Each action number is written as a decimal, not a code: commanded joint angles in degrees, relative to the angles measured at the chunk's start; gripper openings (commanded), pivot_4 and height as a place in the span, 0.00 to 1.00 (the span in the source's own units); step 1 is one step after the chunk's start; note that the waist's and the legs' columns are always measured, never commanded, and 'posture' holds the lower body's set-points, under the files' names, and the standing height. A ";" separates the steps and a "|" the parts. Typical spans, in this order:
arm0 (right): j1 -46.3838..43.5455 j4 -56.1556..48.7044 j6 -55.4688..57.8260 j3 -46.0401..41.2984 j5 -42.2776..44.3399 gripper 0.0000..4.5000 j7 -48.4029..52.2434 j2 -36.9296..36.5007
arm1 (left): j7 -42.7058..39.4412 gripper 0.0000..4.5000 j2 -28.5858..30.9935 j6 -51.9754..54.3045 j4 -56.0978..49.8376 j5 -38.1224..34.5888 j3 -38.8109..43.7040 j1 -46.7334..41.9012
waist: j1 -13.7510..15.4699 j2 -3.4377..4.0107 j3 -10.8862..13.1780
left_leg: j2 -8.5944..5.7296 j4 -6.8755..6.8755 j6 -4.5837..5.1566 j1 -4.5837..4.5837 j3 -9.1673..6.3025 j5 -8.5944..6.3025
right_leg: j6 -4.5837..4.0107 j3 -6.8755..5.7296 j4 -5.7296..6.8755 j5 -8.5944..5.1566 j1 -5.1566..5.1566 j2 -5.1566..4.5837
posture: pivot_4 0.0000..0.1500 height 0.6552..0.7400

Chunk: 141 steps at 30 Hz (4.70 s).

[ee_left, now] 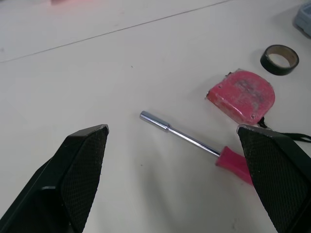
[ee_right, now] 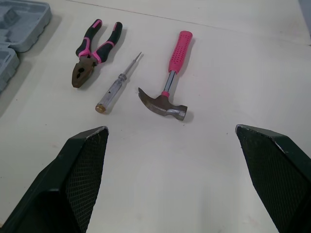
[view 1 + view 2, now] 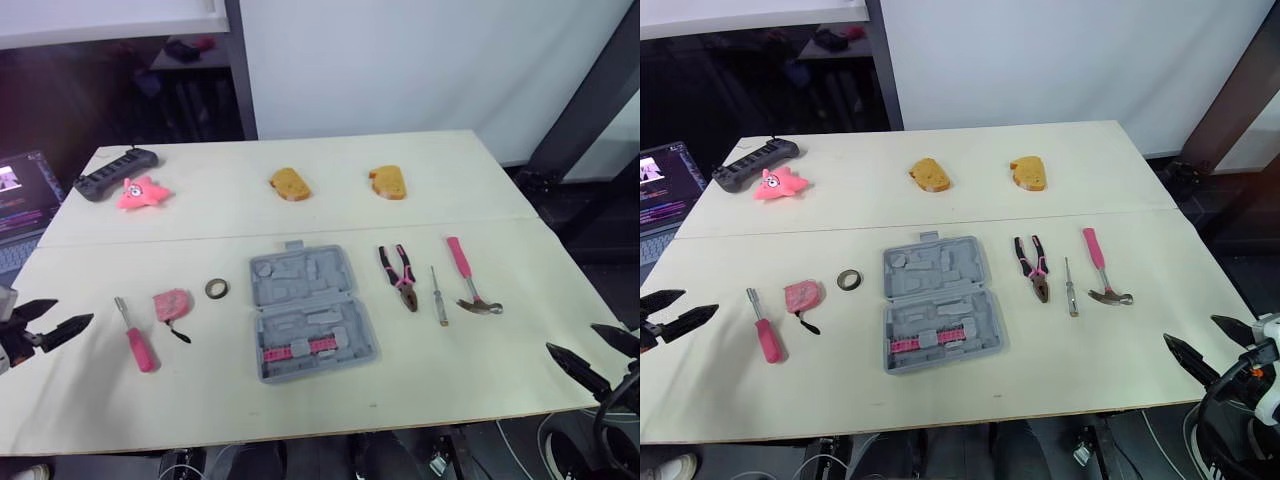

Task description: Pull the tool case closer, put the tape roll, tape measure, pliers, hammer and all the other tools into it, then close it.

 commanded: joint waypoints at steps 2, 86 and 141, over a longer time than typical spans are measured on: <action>0.26 -0.79 -0.21 -1.91 0.95 1.00 -0.20 -0.72 | -0.03 0.99 2.01 0.07 -2.06 0.54 0.56 1.42 | 0.03 0.00 0.00 | 0.00 0.00 0.00 0.00 0.00 0.00 | 0.00 0.00 0.00 0.00 0.00 0.00 | 1.00 1.00; -42.21 -8.62 40.42 71.42 -25.94 0.00 -10.08 6.47 | 9.32 0.00 -20.11 5.84 -39.49 11.29 -36.32 15.96 | -0.22 0.58 -0.89 | -0.10 0.50 0.10 -0.07 -0.15 -0.05 | 0.05 -0.01 0.23 0.08 0.03 -0.01 | 1.00 1.00; -43.27 -11.36 45.50 73.17 -18.23 0.00 -15.48 0.97 | 5.50 0.00 -19.15 7.62 -41.10 12.87 -42.37 9.48 | 0.30 0.82 -1.44 | -0.32 -0.01 0.35 0.80 -0.23 -0.21 | 0.10 -0.06 -0.16 -0.56 0.96 -0.30 | 1.00 1.00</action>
